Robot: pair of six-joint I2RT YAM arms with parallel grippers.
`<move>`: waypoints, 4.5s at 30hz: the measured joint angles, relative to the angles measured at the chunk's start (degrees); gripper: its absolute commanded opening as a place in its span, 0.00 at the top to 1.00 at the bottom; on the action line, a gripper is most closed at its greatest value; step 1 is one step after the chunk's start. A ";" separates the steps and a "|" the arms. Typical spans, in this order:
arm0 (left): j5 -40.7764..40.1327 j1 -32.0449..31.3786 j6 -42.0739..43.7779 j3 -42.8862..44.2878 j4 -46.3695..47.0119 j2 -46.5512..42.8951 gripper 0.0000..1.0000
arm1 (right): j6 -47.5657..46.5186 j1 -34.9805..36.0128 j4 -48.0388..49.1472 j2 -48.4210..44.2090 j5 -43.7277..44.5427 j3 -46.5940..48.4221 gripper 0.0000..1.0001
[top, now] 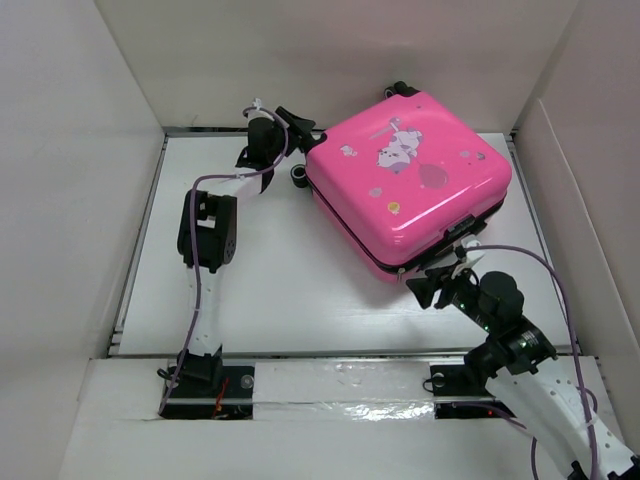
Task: Pack the luggage
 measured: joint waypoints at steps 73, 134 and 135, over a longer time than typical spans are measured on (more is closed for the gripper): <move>-7.08 -32.65 19.80 -60.11 21.75 -36.24 0.73 | -3.32 1.92 15.08 27.04 20.72 0.63 0.63; -0.42 0.46 6.34 -45.18 9.14 -38.18 0.14 | 2.89 31.87 24.57 14.69 11.74 -4.87 0.94; -0.31 0.68 6.23 -42.32 8.44 -35.91 0.14 | 2.71 31.87 24.28 15.23 11.91 -4.42 0.94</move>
